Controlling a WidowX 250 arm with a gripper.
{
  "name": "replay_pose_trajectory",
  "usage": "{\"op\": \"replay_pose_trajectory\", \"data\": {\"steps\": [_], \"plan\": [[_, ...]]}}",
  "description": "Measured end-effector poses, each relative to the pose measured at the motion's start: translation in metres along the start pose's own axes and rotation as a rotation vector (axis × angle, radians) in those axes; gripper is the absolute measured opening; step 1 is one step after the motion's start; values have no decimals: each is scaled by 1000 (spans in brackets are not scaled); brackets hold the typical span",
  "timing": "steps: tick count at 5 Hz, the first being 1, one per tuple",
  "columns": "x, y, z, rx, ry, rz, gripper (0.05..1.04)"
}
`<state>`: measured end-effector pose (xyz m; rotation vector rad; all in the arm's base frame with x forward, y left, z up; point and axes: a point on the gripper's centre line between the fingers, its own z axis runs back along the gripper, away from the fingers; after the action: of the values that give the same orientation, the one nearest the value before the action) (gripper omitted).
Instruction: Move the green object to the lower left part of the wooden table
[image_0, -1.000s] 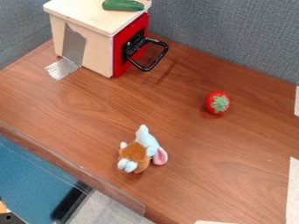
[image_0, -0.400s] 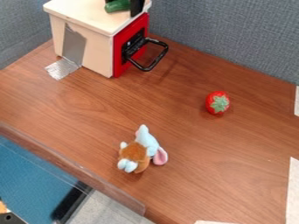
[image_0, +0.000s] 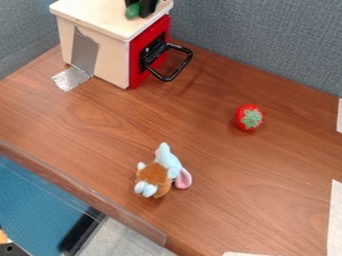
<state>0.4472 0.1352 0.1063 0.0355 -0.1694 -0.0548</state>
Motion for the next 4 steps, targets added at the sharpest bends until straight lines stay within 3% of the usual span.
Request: {"op": "replay_pose_trajectory", "data": {"steps": [1, 3, 4], "plan": [[-11, -4, 3, 8, 21, 41, 331], [-74, -73, 47, -20, 6, 202, 331], [-118, -82, 37, -26, 35, 235, 331]]}}
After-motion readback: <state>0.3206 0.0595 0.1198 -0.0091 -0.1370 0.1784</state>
